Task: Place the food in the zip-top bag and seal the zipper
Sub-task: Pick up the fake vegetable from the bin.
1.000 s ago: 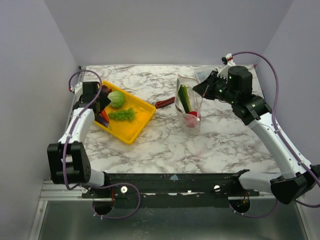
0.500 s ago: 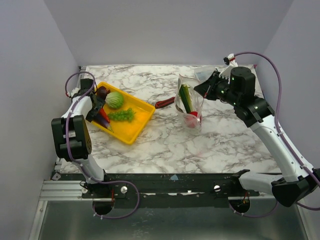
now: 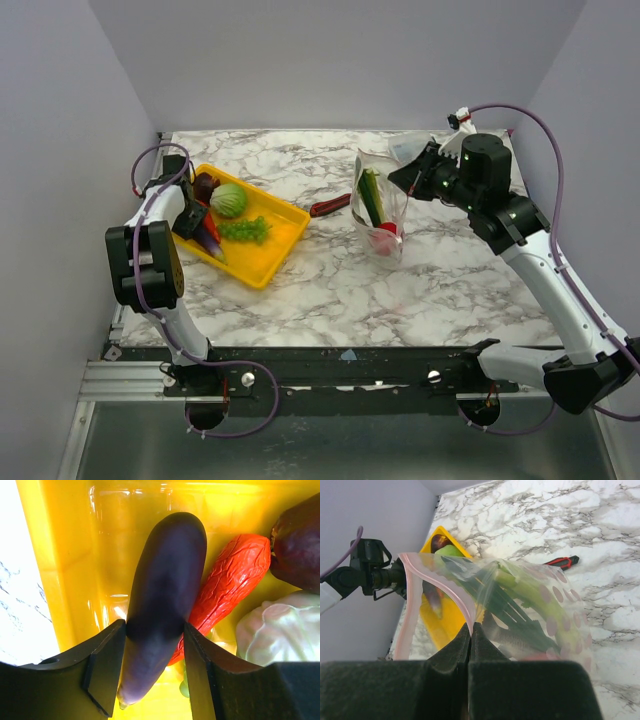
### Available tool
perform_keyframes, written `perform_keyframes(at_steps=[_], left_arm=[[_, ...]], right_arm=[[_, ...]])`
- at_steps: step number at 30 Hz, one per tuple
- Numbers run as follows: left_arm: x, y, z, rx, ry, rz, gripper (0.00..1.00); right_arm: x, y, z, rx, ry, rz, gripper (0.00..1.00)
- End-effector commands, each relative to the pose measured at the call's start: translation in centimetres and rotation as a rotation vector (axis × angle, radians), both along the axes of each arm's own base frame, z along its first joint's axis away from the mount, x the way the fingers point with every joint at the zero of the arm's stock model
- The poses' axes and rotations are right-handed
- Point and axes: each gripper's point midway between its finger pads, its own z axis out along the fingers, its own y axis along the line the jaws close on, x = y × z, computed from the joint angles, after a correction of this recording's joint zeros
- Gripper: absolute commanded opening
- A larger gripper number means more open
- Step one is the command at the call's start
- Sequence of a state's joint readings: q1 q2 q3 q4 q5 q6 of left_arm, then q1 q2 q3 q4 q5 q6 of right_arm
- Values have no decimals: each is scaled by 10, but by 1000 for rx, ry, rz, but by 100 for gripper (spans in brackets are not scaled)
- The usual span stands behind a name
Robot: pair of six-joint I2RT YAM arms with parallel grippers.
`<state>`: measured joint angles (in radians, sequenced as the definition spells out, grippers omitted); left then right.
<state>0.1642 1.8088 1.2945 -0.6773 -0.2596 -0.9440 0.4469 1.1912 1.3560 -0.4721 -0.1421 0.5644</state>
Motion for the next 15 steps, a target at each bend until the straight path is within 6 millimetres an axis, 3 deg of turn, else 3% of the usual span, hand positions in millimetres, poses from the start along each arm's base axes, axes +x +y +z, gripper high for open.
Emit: perform_keyframes(at_steps=[1, 5, 8, 15], left_arm=[[-6, 2, 4, -1, 2, 8, 47], [-5, 2, 9, 4, -7, -2, 46], [-6, 2, 13, 10, -16, -4, 37], [-6, -1, 37, 11, -86, -25, 25]], right_arm=[[-2, -3, 28, 41, -83, -16, 0], [-3, -3, 28, 46, -81, -15, 0], [-4, -2, 30, 49, -83, -15, 0], [-4, -3, 31, 51, -85, -17, 0]])
